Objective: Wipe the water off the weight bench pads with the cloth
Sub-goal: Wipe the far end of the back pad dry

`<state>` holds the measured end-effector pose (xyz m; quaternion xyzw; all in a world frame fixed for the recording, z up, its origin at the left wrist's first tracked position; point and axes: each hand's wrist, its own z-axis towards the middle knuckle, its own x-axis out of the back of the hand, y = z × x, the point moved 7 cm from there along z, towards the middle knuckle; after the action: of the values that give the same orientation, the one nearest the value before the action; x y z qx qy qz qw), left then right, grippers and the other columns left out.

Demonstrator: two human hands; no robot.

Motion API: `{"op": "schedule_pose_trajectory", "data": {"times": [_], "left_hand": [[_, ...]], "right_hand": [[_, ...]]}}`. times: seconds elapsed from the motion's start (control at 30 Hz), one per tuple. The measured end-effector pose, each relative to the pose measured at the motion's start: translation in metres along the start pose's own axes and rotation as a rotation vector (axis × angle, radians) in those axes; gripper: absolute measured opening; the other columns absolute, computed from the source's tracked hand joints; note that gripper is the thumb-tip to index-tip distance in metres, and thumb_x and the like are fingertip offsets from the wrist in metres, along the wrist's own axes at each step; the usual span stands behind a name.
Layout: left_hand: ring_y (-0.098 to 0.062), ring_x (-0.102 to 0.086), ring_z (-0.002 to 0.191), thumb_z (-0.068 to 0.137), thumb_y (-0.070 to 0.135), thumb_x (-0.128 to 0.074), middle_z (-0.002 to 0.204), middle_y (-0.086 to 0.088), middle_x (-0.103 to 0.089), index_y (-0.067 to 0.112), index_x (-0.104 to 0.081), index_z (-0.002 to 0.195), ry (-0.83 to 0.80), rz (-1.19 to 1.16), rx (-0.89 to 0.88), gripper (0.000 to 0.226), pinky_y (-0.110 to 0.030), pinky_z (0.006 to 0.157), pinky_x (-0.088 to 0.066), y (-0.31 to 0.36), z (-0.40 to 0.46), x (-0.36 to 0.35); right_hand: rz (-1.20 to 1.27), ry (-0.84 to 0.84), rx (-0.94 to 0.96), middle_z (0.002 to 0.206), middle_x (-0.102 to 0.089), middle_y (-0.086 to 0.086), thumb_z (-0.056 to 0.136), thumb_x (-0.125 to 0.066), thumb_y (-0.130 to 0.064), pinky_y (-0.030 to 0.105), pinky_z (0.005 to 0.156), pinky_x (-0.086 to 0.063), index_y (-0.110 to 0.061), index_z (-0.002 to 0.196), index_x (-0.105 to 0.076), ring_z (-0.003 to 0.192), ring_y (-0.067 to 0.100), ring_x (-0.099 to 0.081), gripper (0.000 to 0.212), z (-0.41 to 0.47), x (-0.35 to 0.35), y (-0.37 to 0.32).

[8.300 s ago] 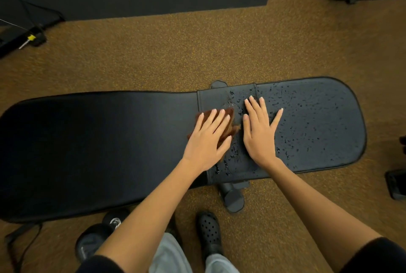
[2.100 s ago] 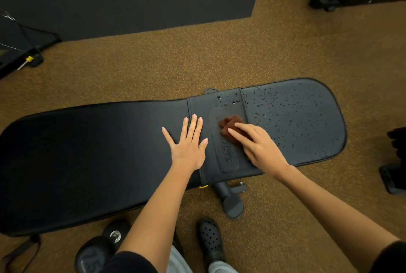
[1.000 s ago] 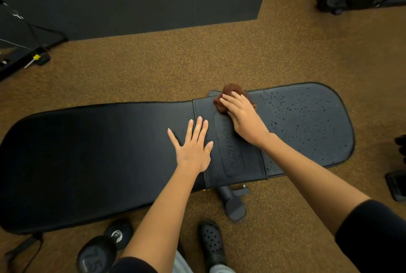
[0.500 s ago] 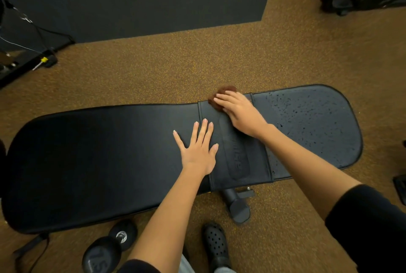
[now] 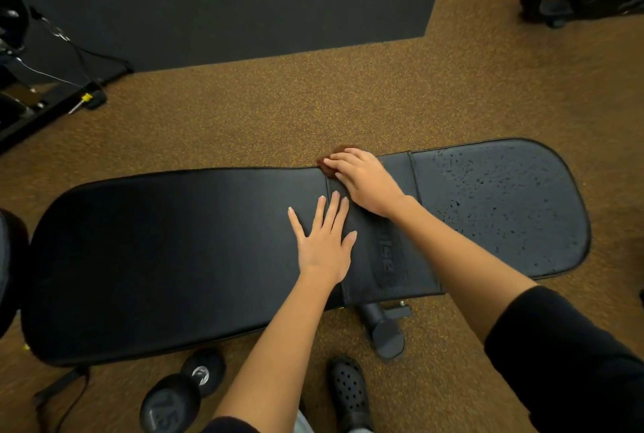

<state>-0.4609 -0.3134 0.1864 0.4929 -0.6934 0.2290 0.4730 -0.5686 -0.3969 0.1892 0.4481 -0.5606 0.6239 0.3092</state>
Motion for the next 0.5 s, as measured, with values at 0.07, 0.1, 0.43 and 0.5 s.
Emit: {"op": "schedule_pose_trajectory", "data": {"times": [0.07,0.1,0.43,0.5], "left_hand": [[-0.016,0.011,0.147,0.101,0.046,-0.01,0.159,0.005,0.013,0.025,0.011,0.15,0.082,-0.008,-0.041,0.058,-0.064,0.107,0.014,-0.004,-0.003,-0.001],[-0.017,0.004,0.148,0.1,0.045,-0.009,0.16,0.003,0.004,0.025,0.003,0.152,0.126,-0.017,-0.062,0.057,-0.065,0.11,0.007,-0.006,-0.005,0.0],[-0.022,-0.016,0.146,0.099,0.03,-0.016,0.155,-0.008,-0.028,0.008,-0.028,0.147,0.387,-0.262,0.141,0.054,-0.054,0.116,-0.019,-0.088,-0.027,0.01],[-0.019,-0.009,0.147,0.1,0.03,-0.014,0.157,-0.007,-0.022,0.01,-0.02,0.15,0.435,-0.414,0.229,0.054,-0.051,0.118,-0.009,-0.109,-0.028,0.011]], "right_hand": [[-0.046,0.069,-0.062,0.131,-0.059,0.009,0.097,-0.038,-0.025,0.05,0.104,-0.038,-0.011,0.128,-0.061,0.123,0.035,-0.049,0.041,-0.006,0.005,0.008],[-0.054,0.106,-0.113,0.13,-0.059,0.01,0.096,-0.035,-0.027,0.051,0.102,-0.04,-0.011,0.126,-0.062,0.122,0.036,-0.05,0.044,-0.008,0.004,0.006],[0.073,0.055,0.058,0.14,-0.054,0.012,0.094,-0.047,-0.011,0.052,0.108,-0.031,-0.006,0.135,-0.054,0.131,0.037,-0.045,0.042,0.019,-0.049,-0.076],[0.101,-0.017,0.169,0.145,-0.048,0.011,0.092,-0.05,-0.007,0.051,0.112,-0.025,-0.006,0.139,-0.05,0.136,0.036,-0.039,0.047,0.014,-0.063,-0.103]]}}
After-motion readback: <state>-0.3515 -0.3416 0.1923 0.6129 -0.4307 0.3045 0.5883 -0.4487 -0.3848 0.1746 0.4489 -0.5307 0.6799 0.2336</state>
